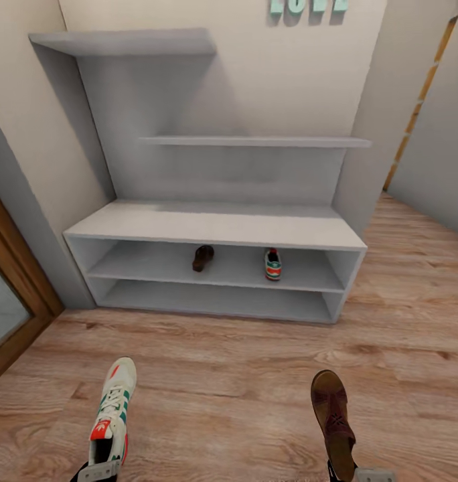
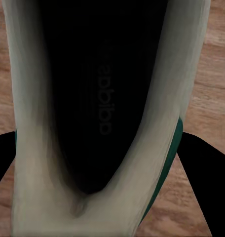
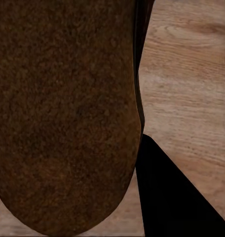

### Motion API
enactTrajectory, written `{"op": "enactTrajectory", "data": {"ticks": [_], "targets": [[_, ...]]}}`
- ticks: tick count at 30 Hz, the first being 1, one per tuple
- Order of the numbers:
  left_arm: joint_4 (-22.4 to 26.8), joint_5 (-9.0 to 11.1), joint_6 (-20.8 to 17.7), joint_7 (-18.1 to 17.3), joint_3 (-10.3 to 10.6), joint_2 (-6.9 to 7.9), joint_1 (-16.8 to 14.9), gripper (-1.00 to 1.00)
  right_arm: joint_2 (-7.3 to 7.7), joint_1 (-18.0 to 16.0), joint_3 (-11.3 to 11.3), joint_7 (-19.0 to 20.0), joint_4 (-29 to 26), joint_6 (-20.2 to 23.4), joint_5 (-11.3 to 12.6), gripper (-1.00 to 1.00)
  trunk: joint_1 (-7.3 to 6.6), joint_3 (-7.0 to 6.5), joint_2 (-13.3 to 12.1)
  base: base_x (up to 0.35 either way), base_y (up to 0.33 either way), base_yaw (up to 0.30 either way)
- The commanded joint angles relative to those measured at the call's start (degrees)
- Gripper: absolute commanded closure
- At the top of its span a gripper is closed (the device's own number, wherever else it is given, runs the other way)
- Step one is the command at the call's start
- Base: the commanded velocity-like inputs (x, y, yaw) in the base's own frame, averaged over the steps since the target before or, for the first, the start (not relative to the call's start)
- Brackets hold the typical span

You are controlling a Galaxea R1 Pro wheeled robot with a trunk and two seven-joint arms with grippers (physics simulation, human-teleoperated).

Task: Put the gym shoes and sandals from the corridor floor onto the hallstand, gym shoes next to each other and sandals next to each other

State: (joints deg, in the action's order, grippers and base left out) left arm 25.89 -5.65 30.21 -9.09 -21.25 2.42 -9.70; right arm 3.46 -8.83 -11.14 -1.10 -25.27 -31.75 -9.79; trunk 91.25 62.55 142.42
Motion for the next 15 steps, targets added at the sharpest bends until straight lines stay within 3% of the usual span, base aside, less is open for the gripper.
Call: {"op": "enactTrajectory", "data": {"ticks": [1,7,15], "targets": [[-0.1,-0.6,0.2,-0.3,-0.5,-0.05,0.0,1.0,-0.03,0.0,-0.3,-0.1,0.0,-0.2,-0.4,1.0,-0.01,0.04,0.0,0.005,0.297,-0.263],[-0.1,-0.6,0.2,-0.3,-0.5,-0.05,0.0,1.0,-0.03,0.0,-0.3,-0.1,0.0,-0.2,-0.4,1.0,-0.01,0.04,0.0,0.002,0.256,-0.263],[-0.1,-0.6,0.2,-0.3,-0.5,-0.05,0.0,1.0,-0.03,0.0,-0.3,-0.1,0.0,-0.2,-0.4,1.0,-0.01,0.04,0.0,0.0,0.016,-0.263]]}}
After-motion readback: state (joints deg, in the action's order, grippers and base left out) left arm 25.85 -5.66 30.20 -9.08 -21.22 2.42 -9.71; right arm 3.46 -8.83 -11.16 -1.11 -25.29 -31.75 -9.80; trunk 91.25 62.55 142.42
